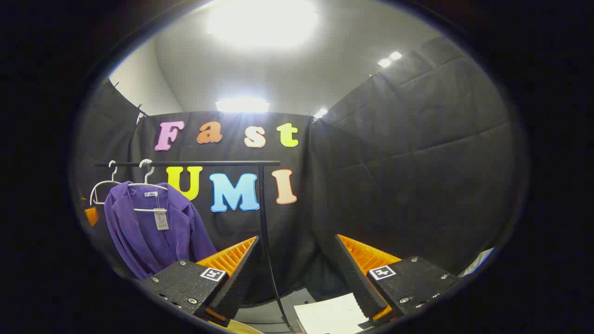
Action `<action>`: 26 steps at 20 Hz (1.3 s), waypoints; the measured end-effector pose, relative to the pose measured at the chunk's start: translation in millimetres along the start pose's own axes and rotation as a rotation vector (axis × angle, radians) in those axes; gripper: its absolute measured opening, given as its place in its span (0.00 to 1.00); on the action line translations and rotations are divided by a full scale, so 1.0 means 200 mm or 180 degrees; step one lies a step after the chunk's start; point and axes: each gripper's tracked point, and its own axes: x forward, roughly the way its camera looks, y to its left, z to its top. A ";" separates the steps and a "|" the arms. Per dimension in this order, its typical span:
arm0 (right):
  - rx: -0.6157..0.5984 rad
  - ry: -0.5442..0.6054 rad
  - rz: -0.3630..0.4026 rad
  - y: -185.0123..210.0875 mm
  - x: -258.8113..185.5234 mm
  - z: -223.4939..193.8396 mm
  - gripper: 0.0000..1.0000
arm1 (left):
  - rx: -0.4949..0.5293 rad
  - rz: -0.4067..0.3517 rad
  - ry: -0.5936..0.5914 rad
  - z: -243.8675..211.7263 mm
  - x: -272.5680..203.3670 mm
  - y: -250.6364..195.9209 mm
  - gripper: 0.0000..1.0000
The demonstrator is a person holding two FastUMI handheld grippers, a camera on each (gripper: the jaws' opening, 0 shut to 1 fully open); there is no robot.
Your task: Grasp the clothes on the hanger with both hands and then place them into the laundry hamper below.
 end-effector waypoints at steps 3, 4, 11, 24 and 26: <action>-0.0020 0.0032 -0.0006 0.03 -0.01 -0.01 0.96 | -0.0102 -0.0208 0.0071 -0.04 -0.06 -0.09 0.99; -0.0042 0.0042 0.0008 0.04 -0.02 -0.02 0.95 | -0.0114 -0.0232 0.0079 -0.04 -0.07 -0.10 0.92; -0.0225 -0.0017 0.0200 0.17 -0.07 0.00 0.95 | -0.0428 -0.0300 0.0211 -0.12 -0.09 -0.10 0.92; -0.0347 0.0131 0.0704 0.52 -0.11 -0.01 0.96 | -0.0627 -0.0064 0.0510 -0.26 -0.18 0.09 0.92; -0.0324 0.0212 0.0834 0.63 -0.08 -0.01 0.96 | -0.0622 0.0019 0.0524 -0.25 -0.18 0.14 0.86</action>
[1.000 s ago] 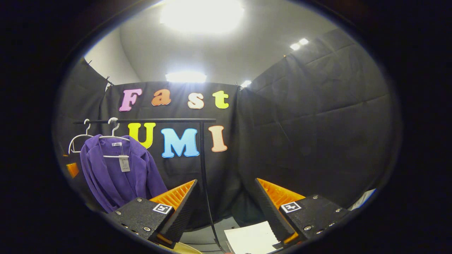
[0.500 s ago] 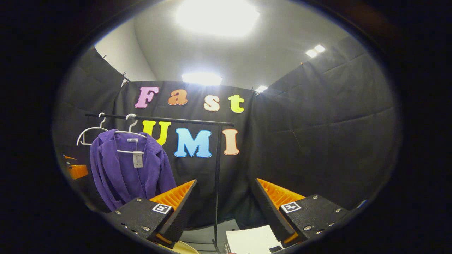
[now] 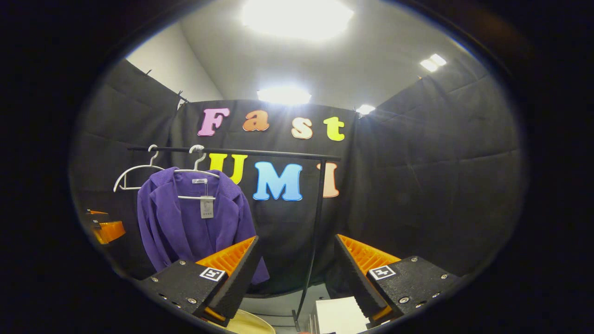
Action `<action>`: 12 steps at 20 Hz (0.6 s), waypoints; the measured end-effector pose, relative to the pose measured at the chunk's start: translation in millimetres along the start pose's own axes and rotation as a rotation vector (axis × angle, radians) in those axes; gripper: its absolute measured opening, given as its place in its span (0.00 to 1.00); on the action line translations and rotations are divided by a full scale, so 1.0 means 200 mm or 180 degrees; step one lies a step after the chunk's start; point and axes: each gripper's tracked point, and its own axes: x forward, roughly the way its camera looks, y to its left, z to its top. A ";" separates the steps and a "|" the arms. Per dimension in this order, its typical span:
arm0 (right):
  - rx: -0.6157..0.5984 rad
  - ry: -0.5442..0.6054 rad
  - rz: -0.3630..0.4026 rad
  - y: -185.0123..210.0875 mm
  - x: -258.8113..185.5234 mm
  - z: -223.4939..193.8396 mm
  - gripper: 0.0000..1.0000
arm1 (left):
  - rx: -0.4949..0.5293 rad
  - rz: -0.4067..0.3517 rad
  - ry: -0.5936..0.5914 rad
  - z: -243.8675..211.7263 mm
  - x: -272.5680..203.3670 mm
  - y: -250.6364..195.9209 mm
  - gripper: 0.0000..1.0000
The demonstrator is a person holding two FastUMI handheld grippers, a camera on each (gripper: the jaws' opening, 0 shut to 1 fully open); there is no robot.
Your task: Grasp the clothes on the hanger with both hands and then place them into the laundry hamper below.
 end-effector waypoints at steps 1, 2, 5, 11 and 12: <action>0.0011 0.0039 0.0076 0.05 0.02 0.01 0.96 | -0.0019 0.0026 0.0010 0.00 0.00 0.02 0.86; 0.0008 0.0074 0.0147 0.10 0.03 0.01 0.96 | -0.0046 0.0048 0.0010 0.01 0.01 0.03 0.86; 0.0019 0.0150 0.0307 0.20 0.10 0.03 0.96 | -0.0137 0.0087 -0.0013 0.02 0.06 0.04 0.92; 0.0210 0.0232 0.0598 0.39 0.34 0.06 0.96 | -0.0316 0.0233 0.0127 0.02 0.22 0.07 0.86; 0.0238 0.0240 0.0659 0.43 0.39 0.06 0.96 | -0.0342 0.0271 0.0137 0.02 0.25 0.07 0.86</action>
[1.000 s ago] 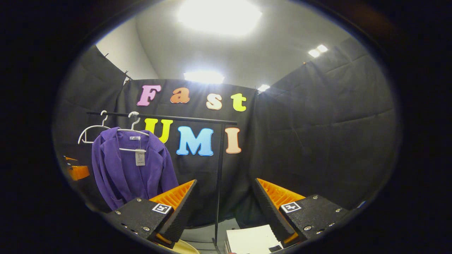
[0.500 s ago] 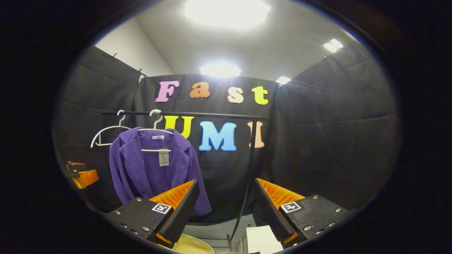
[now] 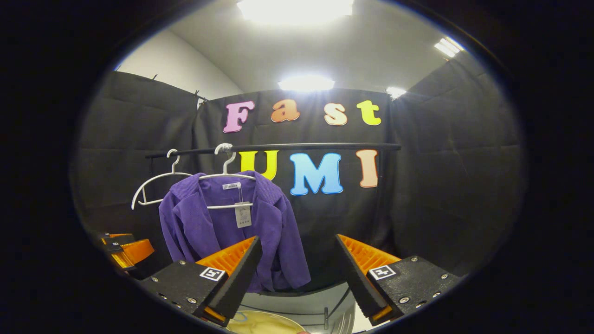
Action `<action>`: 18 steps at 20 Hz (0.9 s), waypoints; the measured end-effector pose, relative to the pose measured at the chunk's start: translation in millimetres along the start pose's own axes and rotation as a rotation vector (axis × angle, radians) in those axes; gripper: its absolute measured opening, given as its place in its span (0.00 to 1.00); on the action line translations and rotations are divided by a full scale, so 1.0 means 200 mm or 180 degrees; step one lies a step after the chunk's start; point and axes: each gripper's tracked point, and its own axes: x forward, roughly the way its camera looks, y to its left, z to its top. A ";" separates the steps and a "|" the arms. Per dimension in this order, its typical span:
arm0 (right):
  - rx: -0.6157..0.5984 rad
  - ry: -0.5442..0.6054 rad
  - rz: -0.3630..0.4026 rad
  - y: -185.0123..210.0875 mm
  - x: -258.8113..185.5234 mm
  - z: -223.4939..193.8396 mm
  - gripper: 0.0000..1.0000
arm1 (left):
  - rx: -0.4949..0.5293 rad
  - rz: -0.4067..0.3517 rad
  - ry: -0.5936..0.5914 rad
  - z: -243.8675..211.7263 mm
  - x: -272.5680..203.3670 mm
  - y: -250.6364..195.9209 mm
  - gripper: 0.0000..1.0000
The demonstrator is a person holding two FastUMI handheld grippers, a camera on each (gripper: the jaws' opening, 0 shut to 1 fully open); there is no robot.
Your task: Grasp the clothes on the hanger with both hands and then place them into the laundry hamper below.
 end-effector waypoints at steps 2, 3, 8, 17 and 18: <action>0.0043 -0.0007 0.0124 0.05 0.13 0.01 0.96 | -0.0039 0.0094 -0.0013 0.02 0.07 0.01 0.98; 0.0072 0.0010 0.0183 0.07 0.19 0.02 0.96 | -0.0053 0.0158 -0.0015 0.03 0.10 0.01 0.98; 0.0219 0.0099 0.0476 0.18 0.50 0.01 0.96 | -0.0105 0.0250 0.0027 0.05 0.31 -0.07 0.92; 0.0367 0.0298 0.0887 0.34 0.95 -0.05 0.96 | -0.0096 0.0621 -0.0013 0.04 0.75 -0.14 0.92; 0.0375 0.0320 0.0929 0.36 0.99 -0.05 0.95 | -0.0121 0.0693 0.0020 0.01 0.78 -0.13 0.92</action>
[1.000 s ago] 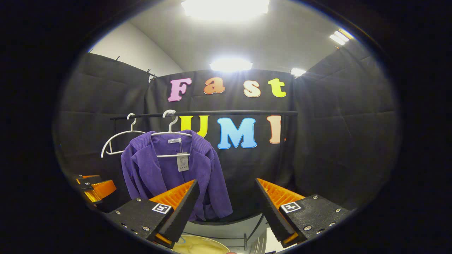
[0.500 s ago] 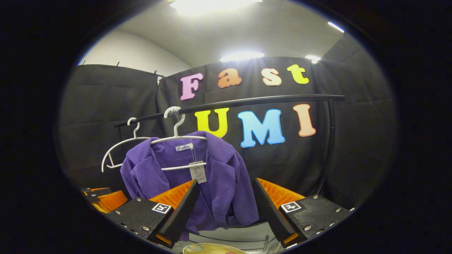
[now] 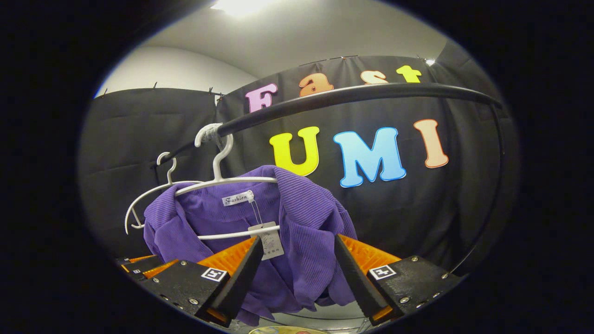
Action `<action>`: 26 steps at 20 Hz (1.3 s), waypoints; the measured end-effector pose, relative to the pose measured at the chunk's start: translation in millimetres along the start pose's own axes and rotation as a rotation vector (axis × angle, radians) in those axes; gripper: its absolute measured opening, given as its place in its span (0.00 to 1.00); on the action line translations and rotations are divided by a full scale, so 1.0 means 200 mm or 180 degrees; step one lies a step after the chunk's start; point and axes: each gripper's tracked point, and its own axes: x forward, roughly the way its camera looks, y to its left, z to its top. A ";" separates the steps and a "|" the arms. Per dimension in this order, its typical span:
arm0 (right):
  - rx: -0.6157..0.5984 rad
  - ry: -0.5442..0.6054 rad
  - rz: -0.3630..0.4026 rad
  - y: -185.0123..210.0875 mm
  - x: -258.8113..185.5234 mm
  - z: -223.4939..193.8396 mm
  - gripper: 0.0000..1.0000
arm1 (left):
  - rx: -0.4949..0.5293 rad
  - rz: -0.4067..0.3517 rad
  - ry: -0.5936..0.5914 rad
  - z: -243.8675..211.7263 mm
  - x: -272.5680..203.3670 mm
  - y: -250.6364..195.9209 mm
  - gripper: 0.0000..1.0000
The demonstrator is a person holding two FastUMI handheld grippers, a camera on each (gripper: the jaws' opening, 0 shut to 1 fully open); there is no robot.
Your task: Grasp the clothes on the hanger with both hands and then place them into the laundry hamper below.
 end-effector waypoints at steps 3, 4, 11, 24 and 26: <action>-0.0046 0.0027 0.0010 -0.02 0.11 -0.02 0.95 | -0.0137 0.0087 -0.0008 -0.01 0.08 -0.03 0.99; -0.0066 0.0047 0.0007 -0.03 0.15 -0.04 0.95 | -0.0142 0.0154 -0.0001 -0.02 0.09 -0.02 0.92; -0.0116 0.0177 0.0190 -0.04 0.35 -0.14 0.94 | -0.0254 0.0266 0.0034 -0.09 0.24 -0.07 0.99; -0.0291 0.0113 0.0498 -0.05 0.51 -0.17 0.54 | 0.0088 0.0395 -0.0104 -0.03 0.40 -0.12 0.54; -0.0233 0.0143 0.0556 -0.05 0.49 -0.18 0.36 | 0.0099 0.0534 -0.0142 -0.01 0.37 -0.06 0.25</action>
